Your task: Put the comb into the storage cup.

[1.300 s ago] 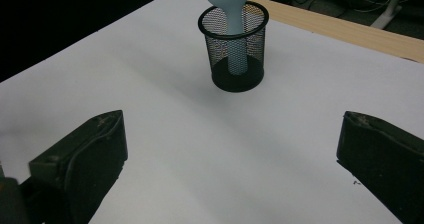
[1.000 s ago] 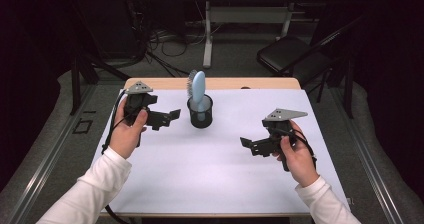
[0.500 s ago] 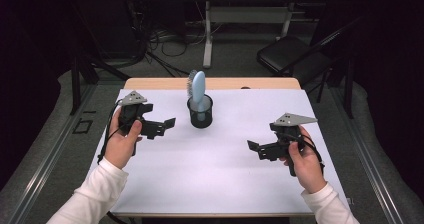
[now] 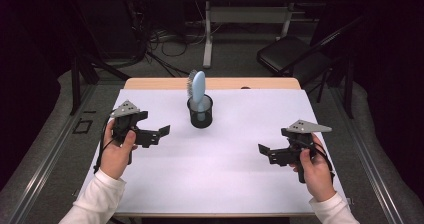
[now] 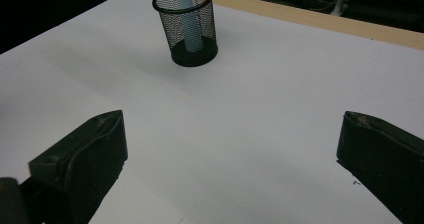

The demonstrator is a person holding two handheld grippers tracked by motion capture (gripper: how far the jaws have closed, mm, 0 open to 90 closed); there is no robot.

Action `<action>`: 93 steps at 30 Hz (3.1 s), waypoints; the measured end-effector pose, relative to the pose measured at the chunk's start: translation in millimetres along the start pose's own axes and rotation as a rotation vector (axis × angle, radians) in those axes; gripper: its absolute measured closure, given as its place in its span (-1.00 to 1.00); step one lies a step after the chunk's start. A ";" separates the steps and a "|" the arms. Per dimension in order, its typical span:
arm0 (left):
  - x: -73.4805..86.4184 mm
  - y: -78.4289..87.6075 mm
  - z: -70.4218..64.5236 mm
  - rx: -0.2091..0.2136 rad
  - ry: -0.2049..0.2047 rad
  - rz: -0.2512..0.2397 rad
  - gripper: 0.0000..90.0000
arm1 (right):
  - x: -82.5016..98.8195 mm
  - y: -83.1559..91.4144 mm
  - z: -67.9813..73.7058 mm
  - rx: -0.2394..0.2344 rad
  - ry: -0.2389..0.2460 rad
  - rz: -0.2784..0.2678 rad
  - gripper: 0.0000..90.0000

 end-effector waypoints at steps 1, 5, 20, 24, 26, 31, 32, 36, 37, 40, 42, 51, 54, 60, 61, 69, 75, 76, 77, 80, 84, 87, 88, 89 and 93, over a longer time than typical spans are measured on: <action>1.5 0.9 0.5 0.001 0.003 -0.003 -0.98 | 1.2 1.1 -1.2 0.001 -0.003 -0.002 -1.00; 8.6 2.6 1.8 0.013 0.011 -0.002 -0.98 | 6.0 4.6 -5.2 0.013 -0.014 -0.005 -1.00; 36.0 -2.7 7.2 0.016 0.052 -0.026 -0.96 | 30.2 4.2 -17.9 0.058 -0.052 0.000 -1.00; 42.4 -4.5 9.5 0.004 0.044 -0.021 -0.96 | 35.4 3.4 -18.3 0.069 -0.051 0.000 -1.00; 46.6 -5.8 10.7 -0.004 0.042 -0.017 -0.96 | 37.8 3.7 -19.9 0.072 -0.048 0.001 -1.00; 58.4 -8.6 14.5 -0.010 0.045 -0.004 -0.96 | 45.1 4.1 -27.0 0.086 -0.068 -0.008 -1.00; 60.3 -8.9 15.7 -0.011 0.044 -0.006 -0.96 | 47.1 4.1 -28.6 0.089 -0.076 -0.007 -1.00; 67.3 -9.2 19.4 -0.019 0.045 -0.017 -0.96 | 56.0 3.3 -35.3 0.101 -0.095 -0.008 -1.00; 69.3 -9.6 20.3 -0.019 0.046 -0.019 -0.96 | 58.3 2.5 -37.1 0.106 -0.096 -0.012 -1.00; 74.8 -11.3 22.7 -0.031 0.038 -0.023 -0.96 | 64.1 0.4 -41.6 0.120 -0.104 -0.019 -1.00; 78.1 -12.4 23.6 -0.033 0.034 -0.026 -0.96 | 67.1 -0.9 -44.1 0.127 -0.105 -0.019 -1.00; 89.9 -20.5 30.6 -0.030 0.044 -0.027 -0.96 | 76.2 -5.2 -53.1 0.158 -0.112 -0.052 -1.00; 92.2 -21.6 32.4 -0.037 0.045 -0.032 -0.96 | 78.7 -6.5 -54.3 0.163 -0.111 -0.038 -1.00; 97.1 -24.7 35.5 -0.055 0.045 -0.033 -0.96 | 83.9 -10.9 -57.4 0.168 -0.112 -0.030 -1.00; 98.1 -25.2 36.3 -0.061 0.041 -0.031 -0.96 | 85.0 -11.6 -57.7 0.166 -0.115 -0.026 -1.00; 102.1 -26.3 39.1 -0.080 0.049 -0.037 -0.96 | 88.4 -14.6 -60.8 0.175 -0.107 -0.018 -1.00; 104.1 -27.9 39.7 -0.088 0.051 -0.032 -0.96 | 88.9 -15.3 -61.7 0.171 -0.112 -0.025 -1.00; 104.3 -28.1 40.0 -0.089 0.051 -0.032 -0.96 | 89.1 -15.4 -61.8 0.172 -0.107 -0.022 -1.00; 104.5 -28.3 40.1 -0.088 0.053 -0.033 -0.96 | 89.1 -15.7 -61.5 0.172 -0.108 -0.023 -1.00; 105.0 -28.7 40.4 -0.087 0.053 -0.030 -0.96 | 89.6 -16.1 -61.3 0.171 -0.103 -0.017 -1.00; 105.9 -29.3 40.5 -0.089 0.053 -0.024 -0.96 | 89.6 -17.0 -60.5 0.168 -0.104 -0.022 -1.00; 106.4 -30.1 40.5 -0.090 0.055 -0.025 -0.96 | 89.6 -17.1 -60.1 0.167 -0.102 -0.019 -1.00; 106.5 -30.1 40.6 -0.091 0.056 -0.026 -0.96 | 89.5 -17.2 -60.1 0.167 -0.104 -0.019 -1.00; 106.5 -30.1 40.8 -0.091 0.056 -0.026 -0.96 | 89.5 -17.3 -60.1 0.167 -0.104 -0.020 -1.00; 107.1 -30.4 41.2 -0.094 0.060 -0.024 -0.96 | 89.8 -17.4 -60.2 0.168 -0.102 -0.019 -1.00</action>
Point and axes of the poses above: each handheld gripper's, and its own axes: y roughly backward along the jaws, x roughly out of its underside, z roughly to its left, the point moved 4 cm from there along -y, roughly forward along the jaws, and after that the axes turned 1 degree about -x, right-handed, at the moved point
